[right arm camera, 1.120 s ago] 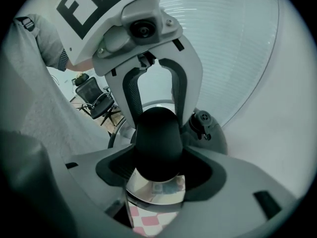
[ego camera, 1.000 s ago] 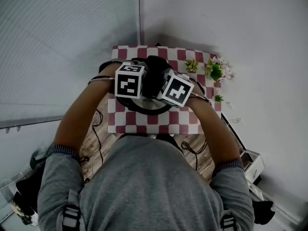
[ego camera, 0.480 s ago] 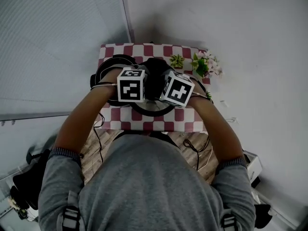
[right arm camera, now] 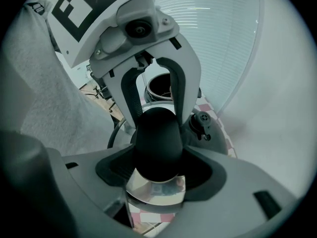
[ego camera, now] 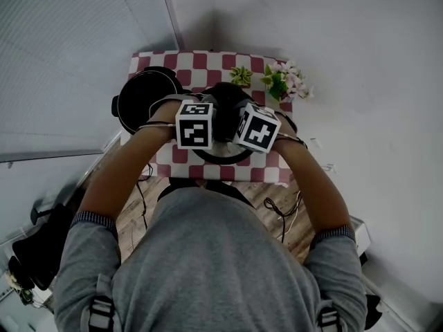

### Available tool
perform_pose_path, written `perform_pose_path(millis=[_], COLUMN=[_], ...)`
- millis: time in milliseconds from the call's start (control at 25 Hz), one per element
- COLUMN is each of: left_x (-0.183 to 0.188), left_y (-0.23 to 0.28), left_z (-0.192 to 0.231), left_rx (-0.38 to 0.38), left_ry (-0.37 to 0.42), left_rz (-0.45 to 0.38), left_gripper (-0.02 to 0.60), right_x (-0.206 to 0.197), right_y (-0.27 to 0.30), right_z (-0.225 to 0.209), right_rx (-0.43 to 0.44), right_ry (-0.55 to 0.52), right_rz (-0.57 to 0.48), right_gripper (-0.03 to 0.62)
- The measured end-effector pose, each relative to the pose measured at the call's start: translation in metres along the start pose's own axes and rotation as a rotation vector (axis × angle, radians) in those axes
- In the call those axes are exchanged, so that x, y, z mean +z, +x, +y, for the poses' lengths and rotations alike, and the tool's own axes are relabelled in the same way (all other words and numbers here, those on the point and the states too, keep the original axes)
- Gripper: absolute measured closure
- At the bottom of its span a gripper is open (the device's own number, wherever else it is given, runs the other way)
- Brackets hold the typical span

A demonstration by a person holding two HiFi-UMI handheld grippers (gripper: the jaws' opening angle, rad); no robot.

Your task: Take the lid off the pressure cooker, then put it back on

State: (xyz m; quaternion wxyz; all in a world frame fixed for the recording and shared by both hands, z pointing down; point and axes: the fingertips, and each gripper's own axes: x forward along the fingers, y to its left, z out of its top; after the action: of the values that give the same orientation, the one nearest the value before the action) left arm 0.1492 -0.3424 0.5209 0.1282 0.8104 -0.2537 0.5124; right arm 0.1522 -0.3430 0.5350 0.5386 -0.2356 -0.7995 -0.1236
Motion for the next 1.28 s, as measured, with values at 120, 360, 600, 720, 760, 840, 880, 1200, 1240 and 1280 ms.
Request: perform_pose_path(millis=[120,360,600,720,760,840,880,1200,1240,1280], left_x=[0.006,0.008,0.005,0.0,-0.001,-0.003,-0.004,-0.017,-0.019,-0.022], left_y=[0.018,0.051,0.082,0.095,0.1,0.111,0.116,0.151,0.154,0.157], left_z=[-0.004,-0.013,-0.023,-0.026,-0.027,-0.033,-0.035,-0.036,-0.036,-0.036], left_rx=[0.003,0.026,0.025,0.018,0.014,0.001,-0.006,-0.026,-0.027,-0.026], left_ry=[-0.027,-0.072,-0.104,-0.111,-0.112,-0.114,-0.115,-0.122,-0.125,-0.128], left_rz=[-0.013,-0.002,0.001,0.011,0.014,0.018,0.019,0.033,0.036,0.039], left_gripper=[0.29,0.295,0.3,0.301,0.301,0.301,0.301,0.301,0.301,0.301], right_x=[-0.018,-0.047,-0.068,-0.076,-0.079,-0.087,-0.091,-0.106,-0.107,-0.108], right_y=[0.008,0.028,0.053,0.064,0.068,0.076,0.08,0.111,0.115,0.119], right_z=[0.002,0.009,0.015,0.017,0.018,0.022,0.024,0.02,0.02,0.019], right_rx=[0.013,0.055,0.09,0.099,0.101,0.11,0.113,0.123,0.125,0.124], right_ry=[-0.006,-0.021,-0.02,-0.023,-0.023,-0.018,-0.015,-0.011,-0.013,-0.016], right_rz=[-0.001,0.022,0.016,0.021,0.024,0.029,0.03,0.017,0.017,0.017], right_gripper=[0.301,0.301,0.301,0.301,0.301,0.301,0.301,0.301,0.301,0.301])
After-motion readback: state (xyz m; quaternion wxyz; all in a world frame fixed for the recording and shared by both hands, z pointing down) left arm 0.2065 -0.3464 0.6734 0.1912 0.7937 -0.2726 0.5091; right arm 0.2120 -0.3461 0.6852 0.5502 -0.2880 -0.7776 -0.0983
